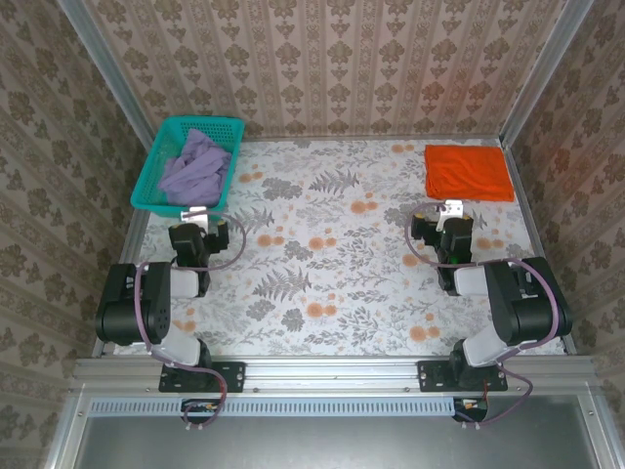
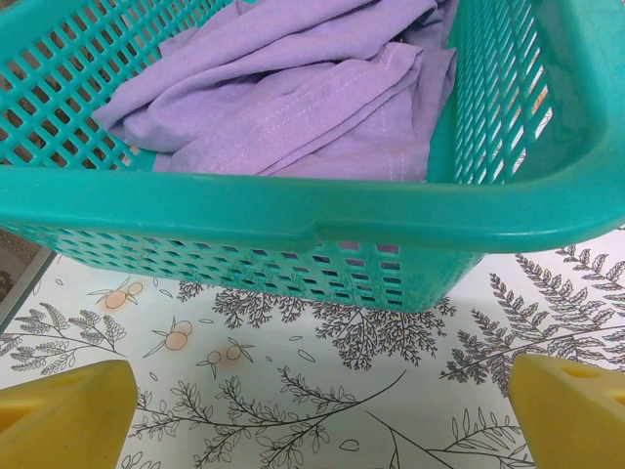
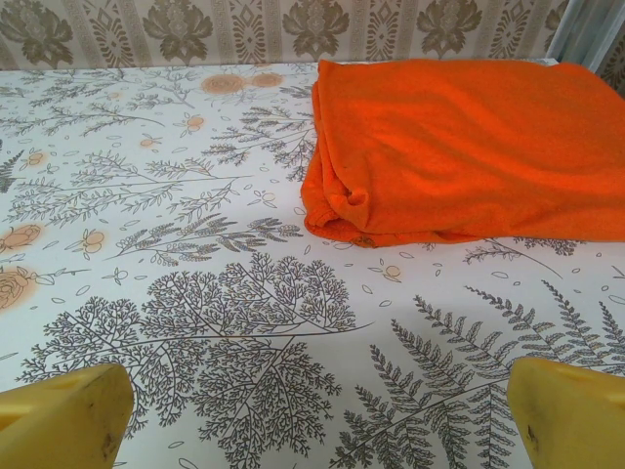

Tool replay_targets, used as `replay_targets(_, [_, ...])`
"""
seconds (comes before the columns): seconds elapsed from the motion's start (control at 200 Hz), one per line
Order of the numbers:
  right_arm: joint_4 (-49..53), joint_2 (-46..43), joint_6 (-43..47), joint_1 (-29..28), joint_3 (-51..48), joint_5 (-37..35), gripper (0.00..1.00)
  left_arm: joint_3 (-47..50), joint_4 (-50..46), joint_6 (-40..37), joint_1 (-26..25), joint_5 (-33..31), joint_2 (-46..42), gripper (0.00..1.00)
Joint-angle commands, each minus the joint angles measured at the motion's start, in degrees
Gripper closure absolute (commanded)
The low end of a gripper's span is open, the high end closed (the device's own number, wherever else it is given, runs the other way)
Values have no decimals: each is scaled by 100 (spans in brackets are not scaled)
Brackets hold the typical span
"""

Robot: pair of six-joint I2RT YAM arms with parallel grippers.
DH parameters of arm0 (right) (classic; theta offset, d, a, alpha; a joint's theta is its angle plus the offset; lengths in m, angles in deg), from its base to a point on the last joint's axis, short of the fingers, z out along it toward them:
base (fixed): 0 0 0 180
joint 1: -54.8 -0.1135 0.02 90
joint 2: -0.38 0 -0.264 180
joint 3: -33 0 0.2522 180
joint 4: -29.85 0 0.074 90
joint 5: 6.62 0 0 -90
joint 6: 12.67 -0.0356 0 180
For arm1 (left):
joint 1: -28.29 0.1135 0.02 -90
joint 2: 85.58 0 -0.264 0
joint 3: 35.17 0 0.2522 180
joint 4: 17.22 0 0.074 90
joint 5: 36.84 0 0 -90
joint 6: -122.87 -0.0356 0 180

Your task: Fold and stack the t-shirts

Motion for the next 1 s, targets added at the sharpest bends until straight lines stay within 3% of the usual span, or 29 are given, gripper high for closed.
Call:
replay_targets(0.0, [-157, -38, -101, 8, -16, 27, 0, -103, 113, 118, 2, 98, -51, 0])
replay_targets(0.185, [-165, -41, -101, 15, -26, 35, 0, -99, 131, 119, 2, 98, -45, 0])
replay_targets(0.3, [119, -426, 83, 11, -45, 459, 0, -120, -131, 101, -34, 12, -337, 0])
replay_targets(0.47, [1516, -1869, -30, 2, 7, 45, 0, -327, -1241, -147, -224, 45, -1352, 0])
replay_targets(0.545, [2138, -2678, -177, 2, -18, -105, 0, -345, -1241, -37, -275, -1, -1890, 0])
replay_targets(0.605, [2867, -3418, -966, 2, 98, -597, 0, -504, -1464, 385, -290, -305, -2330, 0])
replay_targets(0.695, [4674, -4360, -2690, 31, 577, -1651, 0, -1219, -2560, 1214, -207, -520, -2714, 0])
replay_targets(0.805, [5835, -4659, -1915, 143, 1441, -498, 0, -2018, -3533, 2035, 83, 342, -2811, 0])
replay_targets(0.915, [6773, -4384, -1904, 152, 2225, -9, 0, -2052, -3595, 3208, 366, 267, -3034, 0])
replay_targets(0.995, [6836, -4268, -2040, 142, 2474, 422, 0, -2029, -3814, 4056, 673, 21, -3021, 0])
